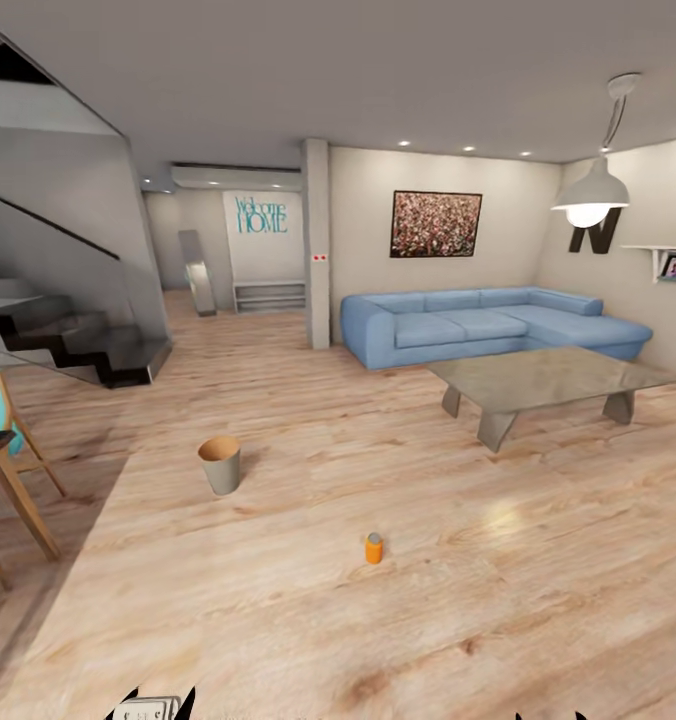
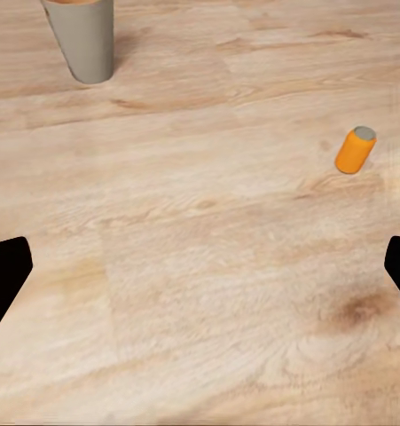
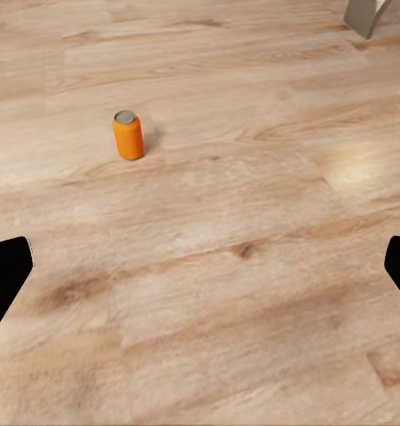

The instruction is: Put the three can of soda from the living room inside the tash can in the kitchen.

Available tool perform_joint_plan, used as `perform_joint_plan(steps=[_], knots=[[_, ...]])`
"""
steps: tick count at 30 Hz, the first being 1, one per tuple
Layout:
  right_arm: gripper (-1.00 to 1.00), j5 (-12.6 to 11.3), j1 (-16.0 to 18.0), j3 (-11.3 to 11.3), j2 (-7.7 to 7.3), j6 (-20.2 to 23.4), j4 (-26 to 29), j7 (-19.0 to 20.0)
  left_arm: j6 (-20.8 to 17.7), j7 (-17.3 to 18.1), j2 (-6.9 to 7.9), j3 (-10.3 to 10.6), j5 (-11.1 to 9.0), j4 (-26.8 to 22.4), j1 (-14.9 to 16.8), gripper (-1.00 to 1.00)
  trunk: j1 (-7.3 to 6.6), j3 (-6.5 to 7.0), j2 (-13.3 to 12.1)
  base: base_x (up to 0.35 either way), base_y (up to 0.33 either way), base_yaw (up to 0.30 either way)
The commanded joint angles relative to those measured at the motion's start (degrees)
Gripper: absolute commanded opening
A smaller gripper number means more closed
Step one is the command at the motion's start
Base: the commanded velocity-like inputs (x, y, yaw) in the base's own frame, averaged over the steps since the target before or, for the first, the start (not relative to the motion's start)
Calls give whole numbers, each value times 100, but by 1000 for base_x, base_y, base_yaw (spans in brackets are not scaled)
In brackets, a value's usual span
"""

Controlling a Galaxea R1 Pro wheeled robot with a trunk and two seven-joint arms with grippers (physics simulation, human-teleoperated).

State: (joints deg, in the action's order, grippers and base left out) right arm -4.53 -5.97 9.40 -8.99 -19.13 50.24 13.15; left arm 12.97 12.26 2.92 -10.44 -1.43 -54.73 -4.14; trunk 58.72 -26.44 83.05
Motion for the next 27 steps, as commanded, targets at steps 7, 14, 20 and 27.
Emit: perform_joint_plan(steps=[7, 14, 20, 27], knots=[[100, -48, -1, 10, 2, -3, -1, 48, 4, 39, -2, -11, -20, -2, 1, 100, 0, -23, 2, 0, -71, 244], [100, -48, -1, 10, 2, -3, -16, 44, 4, 39, -2, -11, -18, -2, 1, 100, 0, -41, 2, 0, -71, 244], [100, -48, -1, 10, 2, -3, -34, 43, 4, 39, -2, -11, -16, -2, 1, 100, 0, -58, 2, 0, -71, 244], [100, -48, 7, 10, 2, -3, -40, 44, 4, 39, -2, -11, -15, -2, 1, 100, 0, -77, 2, 0, -71, 244]])
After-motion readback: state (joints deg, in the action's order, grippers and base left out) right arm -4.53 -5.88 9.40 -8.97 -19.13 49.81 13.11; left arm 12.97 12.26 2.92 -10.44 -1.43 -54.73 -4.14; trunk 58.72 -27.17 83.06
